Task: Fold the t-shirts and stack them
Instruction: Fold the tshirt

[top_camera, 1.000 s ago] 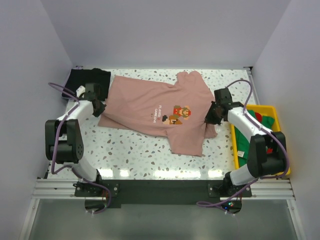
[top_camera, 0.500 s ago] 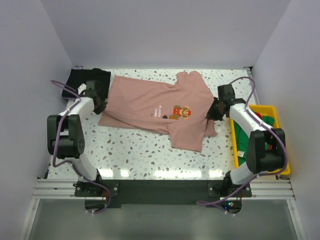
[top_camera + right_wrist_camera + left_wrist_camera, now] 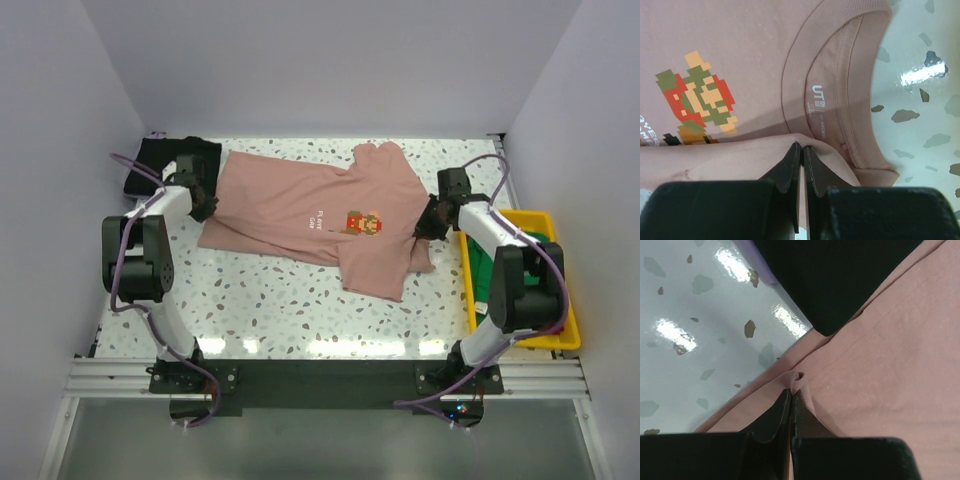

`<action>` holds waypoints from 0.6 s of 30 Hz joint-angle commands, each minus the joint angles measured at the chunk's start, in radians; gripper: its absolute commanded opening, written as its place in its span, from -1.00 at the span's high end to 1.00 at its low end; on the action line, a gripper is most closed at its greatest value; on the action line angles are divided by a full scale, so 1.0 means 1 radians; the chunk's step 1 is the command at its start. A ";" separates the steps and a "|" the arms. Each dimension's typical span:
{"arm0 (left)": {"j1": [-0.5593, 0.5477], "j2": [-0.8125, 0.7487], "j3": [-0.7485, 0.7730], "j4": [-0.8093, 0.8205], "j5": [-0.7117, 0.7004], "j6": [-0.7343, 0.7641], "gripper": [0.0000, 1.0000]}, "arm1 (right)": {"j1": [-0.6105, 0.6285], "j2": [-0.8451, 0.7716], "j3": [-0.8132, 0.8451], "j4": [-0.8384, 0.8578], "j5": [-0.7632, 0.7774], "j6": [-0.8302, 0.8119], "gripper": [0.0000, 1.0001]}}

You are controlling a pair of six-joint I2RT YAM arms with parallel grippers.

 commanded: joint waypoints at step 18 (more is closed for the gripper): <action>0.016 -0.218 -0.083 0.080 0.064 0.056 -0.28 | 0.084 -0.250 -0.196 0.017 0.046 -0.044 -0.19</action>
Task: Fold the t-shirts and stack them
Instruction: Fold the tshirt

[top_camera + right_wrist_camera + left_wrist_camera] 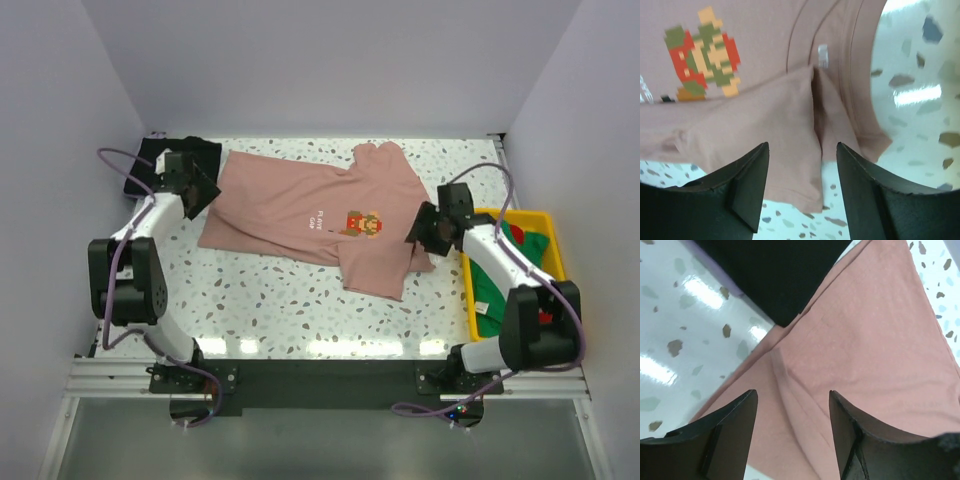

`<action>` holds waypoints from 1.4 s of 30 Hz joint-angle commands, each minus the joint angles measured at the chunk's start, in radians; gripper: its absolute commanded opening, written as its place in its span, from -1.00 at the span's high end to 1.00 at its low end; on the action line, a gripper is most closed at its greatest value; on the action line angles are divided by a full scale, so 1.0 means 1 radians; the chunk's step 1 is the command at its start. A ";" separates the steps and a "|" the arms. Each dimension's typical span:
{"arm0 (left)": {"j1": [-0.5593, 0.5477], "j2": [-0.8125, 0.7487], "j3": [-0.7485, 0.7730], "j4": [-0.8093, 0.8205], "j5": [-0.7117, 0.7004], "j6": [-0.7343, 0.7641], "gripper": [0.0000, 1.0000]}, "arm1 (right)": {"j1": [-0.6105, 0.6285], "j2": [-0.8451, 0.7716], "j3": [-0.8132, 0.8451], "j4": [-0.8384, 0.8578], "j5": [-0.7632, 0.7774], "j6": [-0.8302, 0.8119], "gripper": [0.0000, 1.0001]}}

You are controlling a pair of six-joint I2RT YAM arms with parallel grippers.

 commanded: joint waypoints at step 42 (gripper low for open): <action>0.011 -0.157 -0.206 0.072 0.113 -0.013 -0.27 | 0.220 0.393 0.540 -0.042 -0.016 0.077 1.00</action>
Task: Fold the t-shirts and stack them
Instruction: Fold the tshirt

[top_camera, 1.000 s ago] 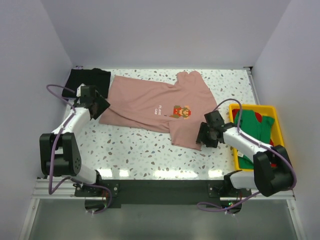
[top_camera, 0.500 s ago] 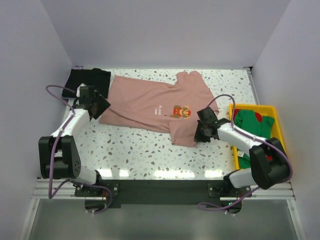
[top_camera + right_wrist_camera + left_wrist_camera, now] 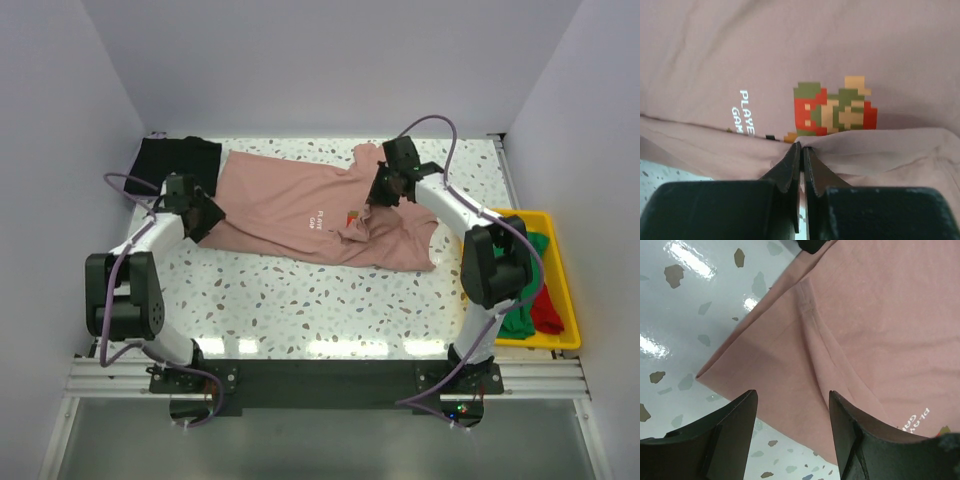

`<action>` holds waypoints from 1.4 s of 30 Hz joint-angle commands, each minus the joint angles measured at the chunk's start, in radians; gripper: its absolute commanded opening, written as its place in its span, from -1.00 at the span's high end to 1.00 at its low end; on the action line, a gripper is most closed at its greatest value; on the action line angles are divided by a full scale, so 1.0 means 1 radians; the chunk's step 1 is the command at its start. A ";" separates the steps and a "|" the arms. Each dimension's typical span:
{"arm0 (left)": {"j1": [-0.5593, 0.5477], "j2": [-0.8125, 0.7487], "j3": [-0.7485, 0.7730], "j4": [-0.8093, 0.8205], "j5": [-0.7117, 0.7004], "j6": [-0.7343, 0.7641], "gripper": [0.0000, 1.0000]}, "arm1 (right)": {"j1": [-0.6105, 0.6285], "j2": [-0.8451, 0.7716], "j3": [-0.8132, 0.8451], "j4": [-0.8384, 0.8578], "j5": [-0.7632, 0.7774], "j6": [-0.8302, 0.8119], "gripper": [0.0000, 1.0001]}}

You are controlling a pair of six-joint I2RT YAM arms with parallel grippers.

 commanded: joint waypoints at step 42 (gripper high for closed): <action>0.007 0.350 0.373 -0.057 -0.082 -0.047 1.00 | -0.169 0.017 0.041 0.091 -0.163 0.019 1.00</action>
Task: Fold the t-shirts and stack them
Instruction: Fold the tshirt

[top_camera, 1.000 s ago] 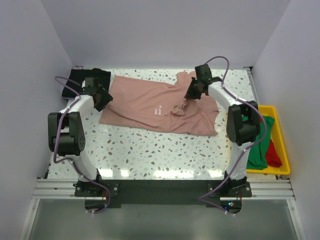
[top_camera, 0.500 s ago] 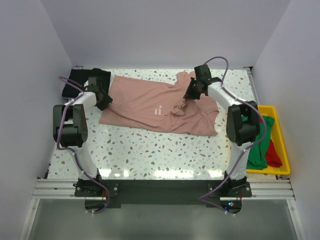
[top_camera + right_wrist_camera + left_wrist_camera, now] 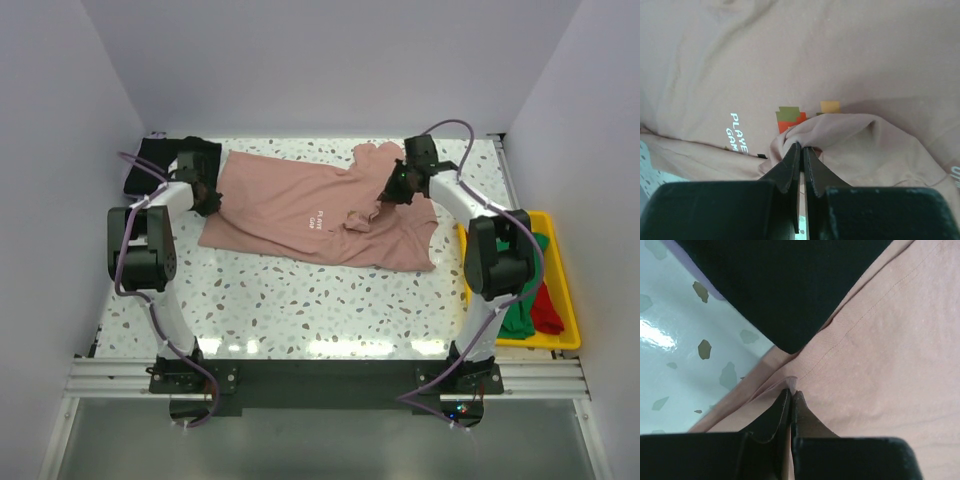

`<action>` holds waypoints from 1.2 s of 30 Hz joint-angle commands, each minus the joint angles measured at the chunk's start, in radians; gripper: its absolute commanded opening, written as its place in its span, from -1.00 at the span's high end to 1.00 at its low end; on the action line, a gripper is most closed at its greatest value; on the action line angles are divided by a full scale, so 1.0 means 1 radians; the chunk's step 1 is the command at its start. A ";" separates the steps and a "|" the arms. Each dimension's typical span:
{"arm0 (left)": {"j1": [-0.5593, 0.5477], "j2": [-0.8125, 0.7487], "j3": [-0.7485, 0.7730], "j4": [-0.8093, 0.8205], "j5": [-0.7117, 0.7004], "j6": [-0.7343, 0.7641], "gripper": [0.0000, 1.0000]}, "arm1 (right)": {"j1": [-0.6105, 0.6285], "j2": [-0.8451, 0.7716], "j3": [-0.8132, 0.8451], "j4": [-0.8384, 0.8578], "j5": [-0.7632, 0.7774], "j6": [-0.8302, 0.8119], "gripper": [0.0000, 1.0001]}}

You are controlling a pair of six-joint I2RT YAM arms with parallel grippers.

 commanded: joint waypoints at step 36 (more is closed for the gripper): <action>0.062 -0.032 0.039 0.046 0.059 0.045 1.00 | -0.175 -0.112 -0.013 0.067 -0.059 -0.033 1.00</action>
